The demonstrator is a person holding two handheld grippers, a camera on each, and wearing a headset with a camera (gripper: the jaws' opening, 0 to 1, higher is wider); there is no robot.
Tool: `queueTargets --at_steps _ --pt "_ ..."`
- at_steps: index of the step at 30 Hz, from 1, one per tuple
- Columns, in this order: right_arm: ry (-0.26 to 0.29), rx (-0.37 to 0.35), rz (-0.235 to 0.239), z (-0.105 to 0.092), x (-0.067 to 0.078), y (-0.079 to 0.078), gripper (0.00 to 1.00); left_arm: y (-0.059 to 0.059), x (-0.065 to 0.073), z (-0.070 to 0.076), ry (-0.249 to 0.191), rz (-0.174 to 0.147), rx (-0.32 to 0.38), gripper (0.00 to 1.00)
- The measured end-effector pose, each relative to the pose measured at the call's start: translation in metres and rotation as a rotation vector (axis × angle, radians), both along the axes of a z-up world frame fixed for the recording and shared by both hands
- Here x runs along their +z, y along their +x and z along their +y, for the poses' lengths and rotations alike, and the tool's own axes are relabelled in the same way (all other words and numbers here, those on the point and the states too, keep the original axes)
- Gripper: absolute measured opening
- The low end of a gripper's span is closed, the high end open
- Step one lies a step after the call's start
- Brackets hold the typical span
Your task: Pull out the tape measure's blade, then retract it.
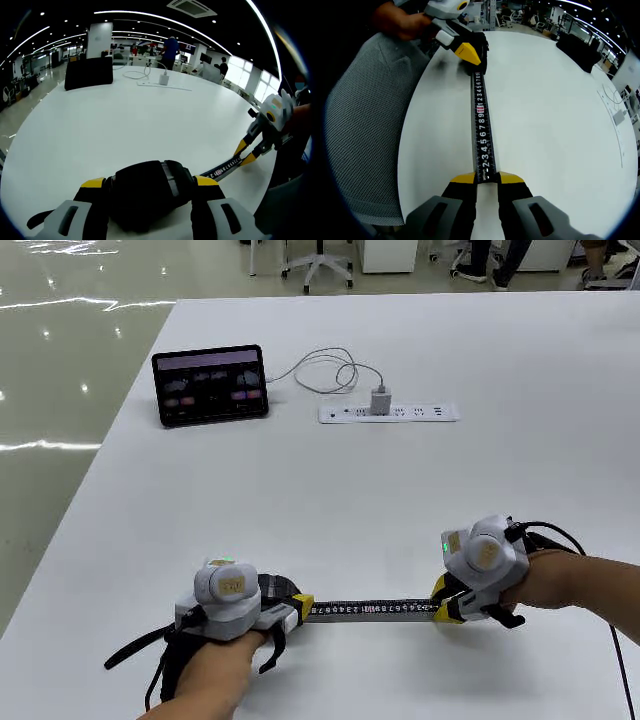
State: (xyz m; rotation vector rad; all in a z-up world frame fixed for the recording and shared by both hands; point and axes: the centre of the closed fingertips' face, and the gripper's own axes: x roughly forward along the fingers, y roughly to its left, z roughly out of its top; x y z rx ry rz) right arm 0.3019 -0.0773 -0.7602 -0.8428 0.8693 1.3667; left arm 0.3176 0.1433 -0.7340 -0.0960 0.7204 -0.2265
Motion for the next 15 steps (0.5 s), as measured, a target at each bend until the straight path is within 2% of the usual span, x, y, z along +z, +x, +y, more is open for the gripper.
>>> queueTargets --at_steps 15 --pt "0.011 -0.002 0.002 0.0070 -0.0011 0.0003 0.11 -0.0004 0.0003 -0.0005 -0.002 0.002 -0.001 0.63"
